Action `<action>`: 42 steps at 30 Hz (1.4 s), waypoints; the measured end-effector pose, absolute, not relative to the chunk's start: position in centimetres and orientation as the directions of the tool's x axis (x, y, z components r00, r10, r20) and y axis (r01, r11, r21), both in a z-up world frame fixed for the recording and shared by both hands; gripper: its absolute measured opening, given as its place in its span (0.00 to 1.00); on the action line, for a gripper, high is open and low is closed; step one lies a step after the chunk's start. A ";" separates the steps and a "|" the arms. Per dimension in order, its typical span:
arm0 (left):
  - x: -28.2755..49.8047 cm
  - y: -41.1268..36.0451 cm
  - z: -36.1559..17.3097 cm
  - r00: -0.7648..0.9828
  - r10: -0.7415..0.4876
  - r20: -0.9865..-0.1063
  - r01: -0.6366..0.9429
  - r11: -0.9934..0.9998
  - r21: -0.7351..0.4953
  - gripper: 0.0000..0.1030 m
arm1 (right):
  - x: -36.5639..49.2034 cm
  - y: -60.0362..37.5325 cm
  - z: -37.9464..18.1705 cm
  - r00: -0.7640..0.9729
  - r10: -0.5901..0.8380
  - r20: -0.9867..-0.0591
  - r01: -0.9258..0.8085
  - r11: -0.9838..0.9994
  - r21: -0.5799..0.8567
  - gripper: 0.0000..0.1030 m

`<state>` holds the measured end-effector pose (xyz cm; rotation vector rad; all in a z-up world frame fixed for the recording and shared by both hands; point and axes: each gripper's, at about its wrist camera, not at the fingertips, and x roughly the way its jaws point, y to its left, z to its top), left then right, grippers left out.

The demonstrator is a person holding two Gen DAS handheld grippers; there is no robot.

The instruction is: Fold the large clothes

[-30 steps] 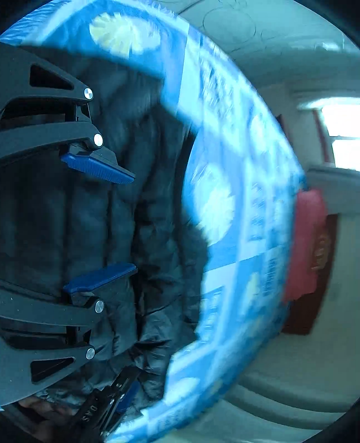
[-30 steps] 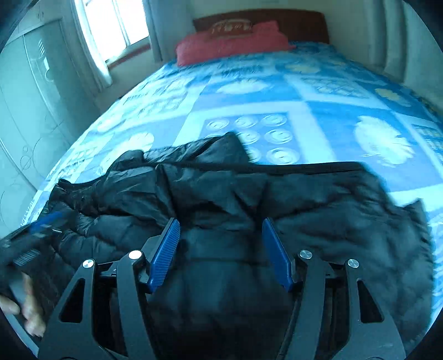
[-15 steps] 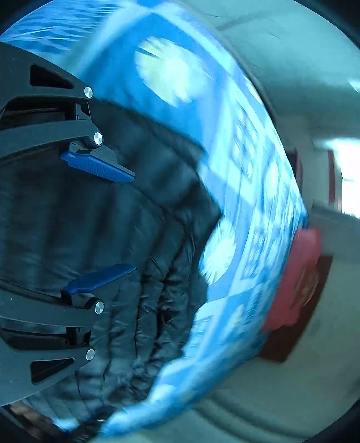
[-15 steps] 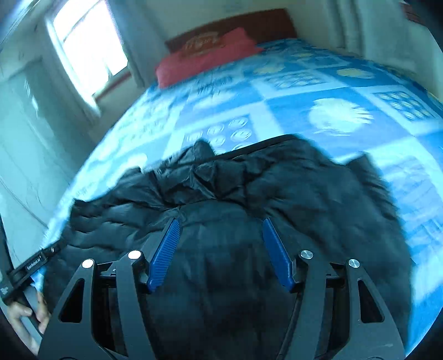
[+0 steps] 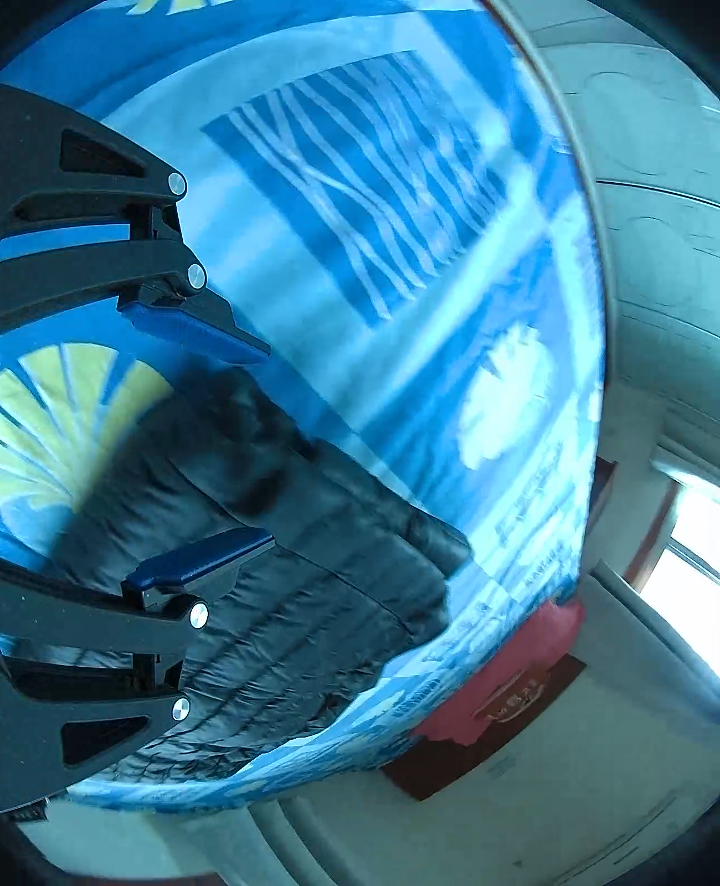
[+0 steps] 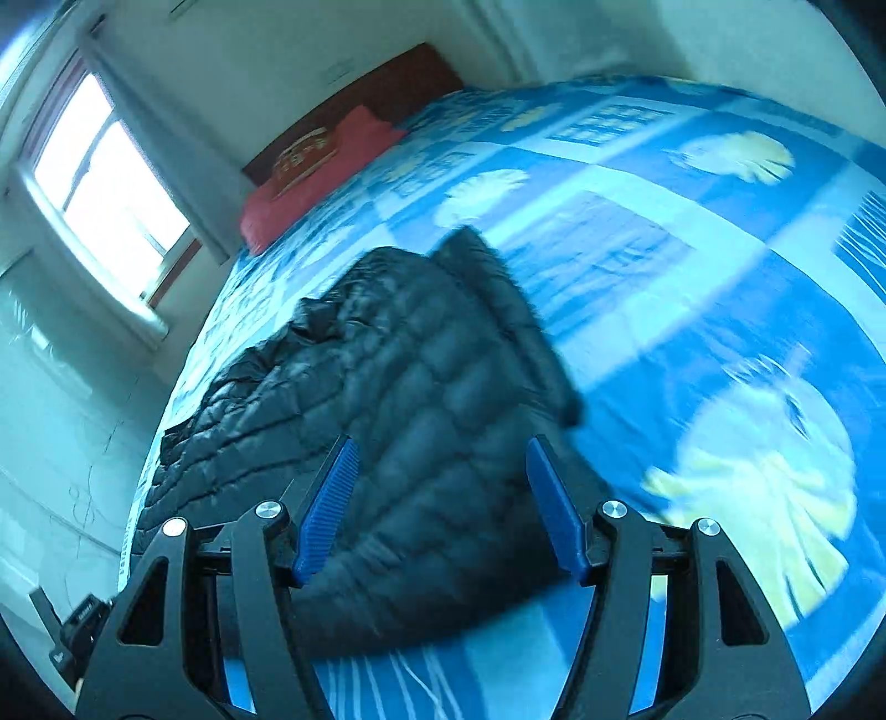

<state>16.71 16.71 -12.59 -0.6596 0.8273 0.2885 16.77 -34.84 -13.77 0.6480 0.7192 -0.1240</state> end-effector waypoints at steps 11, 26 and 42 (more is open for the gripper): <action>15.6 17.1 -15.3 0.662 -0.149 -0.735 -0.478 0.670 -0.567 0.66 | 15.6 -36.0 -15.5 0.747 0.111 -0.655 0.383 0.734 0.561 0.65; 14.0 16.6 -16.2 0.656 -0.151 -0.740 -0.548 0.578 -0.604 0.66 | 14.3 -36.7 -17.2 0.750 0.098 -0.654 0.444 0.658 0.608 0.65; 15.9 15.8 -16.6 0.688 -0.185 -0.702 -0.524 0.542 -0.657 0.70 | 16.5 -36.1 -19.3 0.757 0.151 -0.636 0.445 0.594 0.670 0.65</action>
